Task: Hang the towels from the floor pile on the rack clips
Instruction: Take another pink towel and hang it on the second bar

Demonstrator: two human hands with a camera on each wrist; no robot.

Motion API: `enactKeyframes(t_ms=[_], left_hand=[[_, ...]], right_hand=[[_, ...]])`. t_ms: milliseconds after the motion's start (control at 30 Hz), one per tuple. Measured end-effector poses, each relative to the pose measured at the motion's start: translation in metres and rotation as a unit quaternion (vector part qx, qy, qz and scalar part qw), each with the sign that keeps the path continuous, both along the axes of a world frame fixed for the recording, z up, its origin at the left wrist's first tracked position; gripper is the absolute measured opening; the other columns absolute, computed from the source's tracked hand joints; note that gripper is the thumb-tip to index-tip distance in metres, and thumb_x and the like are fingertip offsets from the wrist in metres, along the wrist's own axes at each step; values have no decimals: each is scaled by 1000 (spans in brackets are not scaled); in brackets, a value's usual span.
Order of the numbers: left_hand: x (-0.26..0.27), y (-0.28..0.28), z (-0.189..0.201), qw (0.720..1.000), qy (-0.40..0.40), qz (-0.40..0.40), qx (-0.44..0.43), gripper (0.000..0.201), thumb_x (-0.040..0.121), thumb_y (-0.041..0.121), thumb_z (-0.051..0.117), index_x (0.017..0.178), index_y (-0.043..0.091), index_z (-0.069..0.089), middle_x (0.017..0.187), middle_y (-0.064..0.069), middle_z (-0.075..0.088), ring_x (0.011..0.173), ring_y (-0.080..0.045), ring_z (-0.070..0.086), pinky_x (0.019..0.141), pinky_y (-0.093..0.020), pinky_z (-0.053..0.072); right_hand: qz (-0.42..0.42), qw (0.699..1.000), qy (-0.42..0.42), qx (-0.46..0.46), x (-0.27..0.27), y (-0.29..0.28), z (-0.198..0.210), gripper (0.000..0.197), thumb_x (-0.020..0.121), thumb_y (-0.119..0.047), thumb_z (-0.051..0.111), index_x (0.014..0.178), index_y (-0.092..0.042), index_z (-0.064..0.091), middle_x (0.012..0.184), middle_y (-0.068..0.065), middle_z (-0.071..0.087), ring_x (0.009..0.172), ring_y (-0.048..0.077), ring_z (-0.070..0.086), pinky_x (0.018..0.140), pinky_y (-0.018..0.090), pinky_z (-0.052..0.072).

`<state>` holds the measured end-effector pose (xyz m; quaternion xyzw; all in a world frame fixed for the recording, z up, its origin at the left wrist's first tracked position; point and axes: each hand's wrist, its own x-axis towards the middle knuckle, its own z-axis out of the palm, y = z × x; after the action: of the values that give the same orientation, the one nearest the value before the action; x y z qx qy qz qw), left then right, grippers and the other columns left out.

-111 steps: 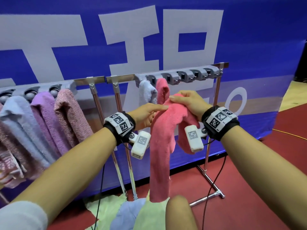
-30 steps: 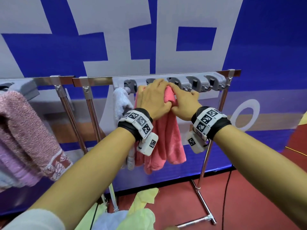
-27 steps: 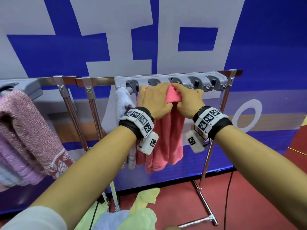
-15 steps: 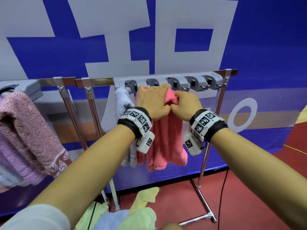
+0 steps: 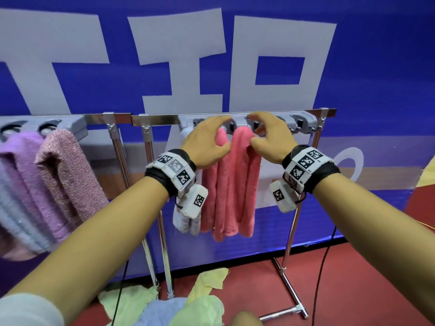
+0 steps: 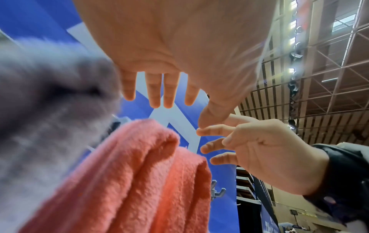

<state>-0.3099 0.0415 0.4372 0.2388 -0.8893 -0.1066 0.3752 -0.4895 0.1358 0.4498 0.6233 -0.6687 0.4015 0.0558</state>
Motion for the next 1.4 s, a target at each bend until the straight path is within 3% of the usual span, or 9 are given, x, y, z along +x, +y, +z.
enactKeyframes(t_ms=[200, 300, 400, 500, 567, 800, 967, 1133, 1400], left_hand=[[57, 4, 8, 999, -19, 49, 1, 71, 74, 45, 54, 140, 19, 49, 140, -3, 55, 128, -23, 50, 107, -39, 42], [88, 1, -1, 991, -93, 100, -9, 80, 71, 59, 48, 143, 24, 44, 144, -2, 49, 132, -25, 45, 107, -47, 40], [122, 1, -15, 984, -123, 124, -17, 71, 78, 53, 53, 142, 24, 45, 144, -3, 49, 132, -25, 46, 105, -49, 42], [156, 6, -29, 980, -139, 137, -45, 60, 85, 42, 61, 140, 22, 48, 144, -2, 50, 130, -25, 48, 105, -48, 43], [177, 12, -35, 972, -172, 151, -52, 63, 86, 42, 63, 143, 23, 45, 146, -2, 48, 132, -24, 46, 105, -47, 42], [237, 31, -99, 937, -299, 163, -82, 70, 80, 54, 57, 142, 25, 42, 143, -3, 46, 134, -27, 41, 108, -50, 34], [270, 24, -152, 922, -338, 191, -5, 78, 85, 56, 57, 152, 29, 27, 157, -7, 29, 145, -26, 25, 116, -51, 23], [289, 9, -189, 915, -344, 207, 48, 79, 84, 59, 56, 151, 31, 25, 158, -6, 28, 146, -27, 22, 115, -58, 21], [289, -7, -275, 905, -298, 200, 229, 95, 70, 72, 51, 152, 33, 24, 156, -4, 29, 144, -30, 26, 110, -60, 32]], right_hand=[[40, 995, 94, 24, 52, 8, 11, 65, 72, -34, 48, 133, -14, 53, 133, 5, 54, 119, 21, 53, 101, 33, 42], [55, 985, 154, 47, 84, 10, 11, 68, 75, -46, 49, 135, -14, 52, 140, 7, 49, 128, 25, 47, 104, 42, 42], [54, 972, 201, 106, 113, 6, 6, 71, 80, -53, 58, 142, -21, 44, 153, 8, 34, 137, 31, 38, 110, 44, 37], [53, 957, 250, 137, 141, 0, -4, 84, 75, -71, 48, 147, -29, 35, 162, 6, 16, 141, 34, 32, 109, 50, 38], [53, 949, 271, 153, 163, -1, -13, 81, 81, -69, 51, 149, -29, 31, 163, 6, 8, 144, 32, 26, 107, 49, 39], [83, 923, 317, 202, 231, 0, -74, 79, 83, -67, 52, 149, -30, 30, 164, 2, 5, 142, 30, 27, 100, 53, 45], [93, 912, 318, 243, 261, -6, -117, 79, 83, -67, 52, 150, -32, 28, 164, -1, 6, 142, 27, 28, 98, 48, 44], [110, 901, 310, 282, 277, -20, -159, 79, 84, -70, 48, 150, -33, 25, 164, -3, 6, 143, 27, 25, 96, 49, 46], [109, 889, 224, 384, 266, -44, -257, 79, 85, -66, 51, 151, -32, 24, 164, -1, 6, 144, 29, 24, 102, 51, 43]])
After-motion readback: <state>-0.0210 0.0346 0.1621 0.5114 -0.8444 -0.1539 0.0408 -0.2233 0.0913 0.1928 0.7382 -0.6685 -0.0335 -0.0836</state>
